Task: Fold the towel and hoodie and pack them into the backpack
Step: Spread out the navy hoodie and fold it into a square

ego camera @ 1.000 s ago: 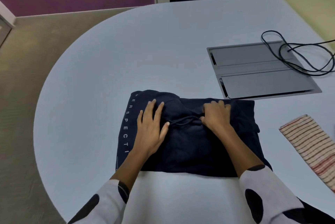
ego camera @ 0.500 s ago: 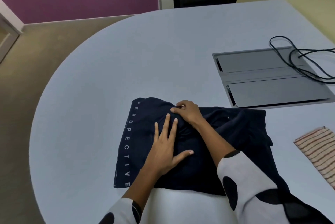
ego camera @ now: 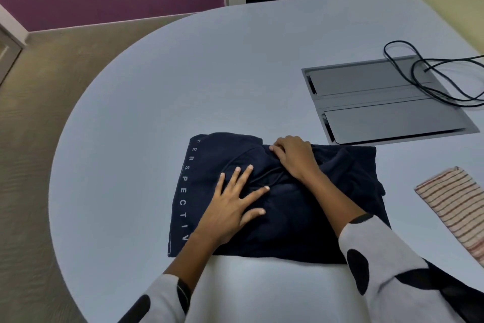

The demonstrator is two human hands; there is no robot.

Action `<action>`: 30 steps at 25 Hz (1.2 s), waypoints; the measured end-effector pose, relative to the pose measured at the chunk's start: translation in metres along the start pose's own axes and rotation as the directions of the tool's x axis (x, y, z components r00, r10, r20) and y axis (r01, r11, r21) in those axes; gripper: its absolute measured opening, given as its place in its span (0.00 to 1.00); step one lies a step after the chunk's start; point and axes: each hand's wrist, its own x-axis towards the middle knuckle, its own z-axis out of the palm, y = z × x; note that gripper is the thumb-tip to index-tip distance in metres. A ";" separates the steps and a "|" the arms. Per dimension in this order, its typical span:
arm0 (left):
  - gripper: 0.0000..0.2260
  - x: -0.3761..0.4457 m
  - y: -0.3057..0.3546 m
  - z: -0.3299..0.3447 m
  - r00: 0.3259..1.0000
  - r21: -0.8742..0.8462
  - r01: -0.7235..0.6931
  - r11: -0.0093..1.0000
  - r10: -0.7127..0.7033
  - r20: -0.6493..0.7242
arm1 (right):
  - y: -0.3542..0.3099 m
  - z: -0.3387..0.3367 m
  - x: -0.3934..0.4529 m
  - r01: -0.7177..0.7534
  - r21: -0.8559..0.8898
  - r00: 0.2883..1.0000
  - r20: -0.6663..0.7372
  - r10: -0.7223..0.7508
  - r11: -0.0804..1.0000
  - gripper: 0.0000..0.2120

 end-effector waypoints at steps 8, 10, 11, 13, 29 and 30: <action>0.25 -0.054 -0.053 -0.025 0.647 -0.529 0.689 0.496 -0.749 0.141 | -0.007 0.039 -0.113 -0.171 -0.277 0.985 -0.022 0.172 0.946 0.48; 0.22 -0.050 -0.055 -0.037 0.582 -0.710 0.675 0.200 -0.736 0.346 | -0.003 0.042 -0.109 -0.153 -0.295 0.984 0.039 0.171 0.943 0.49; 0.21 -0.047 -0.057 -0.045 0.551 -0.746 0.665 0.033 -0.695 0.461 | -0.003 0.040 -0.104 -0.137 -0.292 0.982 0.083 0.168 0.947 0.50; 0.20 -0.043 -0.063 -0.067 0.546 -0.720 0.674 -0.167 -0.543 0.638 | 0.001 0.033 -0.096 -0.103 -0.239 0.979 0.148 0.141 0.966 0.52; 0.36 0.066 0.101 -0.160 0.780 -0.669 0.569 0.478 -0.571 0.255 | 0.019 -0.063 -0.129 -0.284 0.881 0.911 0.126 0.392 0.378 0.22; 0.38 0.074 0.115 -0.159 0.786 -0.642 0.574 0.507 -0.561 0.259 | 0.027 -0.066 -0.131 -0.301 0.840 0.887 0.073 0.456 0.452 0.22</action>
